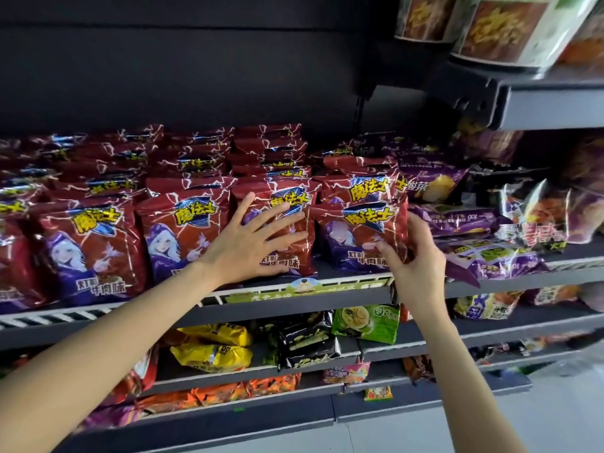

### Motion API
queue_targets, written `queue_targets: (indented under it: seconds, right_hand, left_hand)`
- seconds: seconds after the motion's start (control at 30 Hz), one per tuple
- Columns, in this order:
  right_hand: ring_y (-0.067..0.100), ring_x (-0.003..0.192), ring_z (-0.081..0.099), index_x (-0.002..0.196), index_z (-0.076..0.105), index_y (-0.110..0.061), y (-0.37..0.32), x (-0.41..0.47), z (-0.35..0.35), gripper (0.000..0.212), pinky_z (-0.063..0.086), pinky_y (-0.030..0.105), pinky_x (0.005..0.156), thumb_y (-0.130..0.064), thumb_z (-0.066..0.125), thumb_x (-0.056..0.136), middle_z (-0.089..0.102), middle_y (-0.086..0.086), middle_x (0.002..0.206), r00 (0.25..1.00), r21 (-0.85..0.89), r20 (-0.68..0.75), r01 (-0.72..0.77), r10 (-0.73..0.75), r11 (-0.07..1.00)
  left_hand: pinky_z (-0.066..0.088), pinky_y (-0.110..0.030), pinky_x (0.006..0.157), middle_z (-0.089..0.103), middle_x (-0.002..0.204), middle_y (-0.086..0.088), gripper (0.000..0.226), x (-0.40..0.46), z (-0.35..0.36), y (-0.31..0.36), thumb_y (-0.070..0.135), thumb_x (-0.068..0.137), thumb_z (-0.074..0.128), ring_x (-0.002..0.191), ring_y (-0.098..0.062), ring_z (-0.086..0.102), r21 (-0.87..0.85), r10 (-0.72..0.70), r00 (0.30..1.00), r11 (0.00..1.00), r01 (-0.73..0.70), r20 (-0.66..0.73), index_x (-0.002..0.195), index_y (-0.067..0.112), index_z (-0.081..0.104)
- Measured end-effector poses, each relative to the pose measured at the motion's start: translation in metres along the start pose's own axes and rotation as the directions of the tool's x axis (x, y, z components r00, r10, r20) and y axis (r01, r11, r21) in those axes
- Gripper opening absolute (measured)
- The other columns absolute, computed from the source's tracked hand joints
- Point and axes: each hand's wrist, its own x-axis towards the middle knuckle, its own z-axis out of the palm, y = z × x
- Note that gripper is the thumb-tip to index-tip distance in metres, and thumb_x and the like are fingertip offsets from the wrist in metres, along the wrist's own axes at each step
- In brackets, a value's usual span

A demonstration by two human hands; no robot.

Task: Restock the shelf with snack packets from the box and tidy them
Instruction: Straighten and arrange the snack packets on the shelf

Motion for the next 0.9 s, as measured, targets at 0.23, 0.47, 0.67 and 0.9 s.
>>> queue_targets:
  seconds: [0.23,0.47,0.67,0.9]
  right_hand:
    - [-0.011,0.081,0.061,0.106,0.048,-0.022,-0.016,0.006,-0.003,0.021,0.043,0.005,0.07,-0.017,0.061,0.09,0.064,-0.017,0.088,0.951,0.149,0.307,-0.093,0.044,0.984]
    - [0.003,0.101,0.062,0.132,0.043,-0.02,-0.023,0.005,0.006,0.046,0.048,0.016,0.088,-0.026,0.06,0.089,0.064,-0.003,0.109,0.927,0.254,0.366,-0.181,0.079,0.95]
    - [-0.011,0.103,0.058,0.134,0.04,-0.019,-0.033,0.007,0.019,0.045,0.045,0.009,0.091,-0.022,0.058,0.092,0.06,-0.012,0.117,0.915,0.331,0.382,-0.268,0.131,0.905]
    - [0.005,0.099,0.064,0.116,0.047,-0.032,-0.042,0.004,0.031,0.029,0.05,0.02,0.087,-0.016,0.056,0.094,0.066,-0.007,0.106,0.939,0.41,0.329,-0.236,0.099,0.881]
  left_hand:
    - [-0.008,-0.053,0.114,0.04,0.145,0.001,0.069,0.004,-0.007,0.001,0.067,0.086,0.034,0.14,-0.02,0.021,-0.094,-0.038,0.997,0.995,0.044,0.065,0.141,0.025,0.035]
    - [-0.002,-0.037,0.118,0.048,0.138,0.001,0.091,0.007,-0.029,0.005,0.069,0.076,0.054,0.131,-0.01,0.039,-0.533,-0.259,0.965,0.812,0.238,0.036,0.143,0.015,0.026]
    - [-0.001,-0.022,0.117,0.042,0.141,0.0,0.098,0.003,-0.042,0.0,0.044,0.074,0.074,0.136,-0.001,0.027,-0.589,-0.251,0.968,0.78,0.211,0.016,0.146,0.007,0.019]
    - [-0.004,-0.054,0.114,0.043,0.143,-0.009,0.101,0.003,-0.031,-0.006,0.057,0.063,0.074,0.14,-0.02,0.022,-0.244,-0.196,0.979,0.948,0.206,0.064,0.138,0.008,0.028]
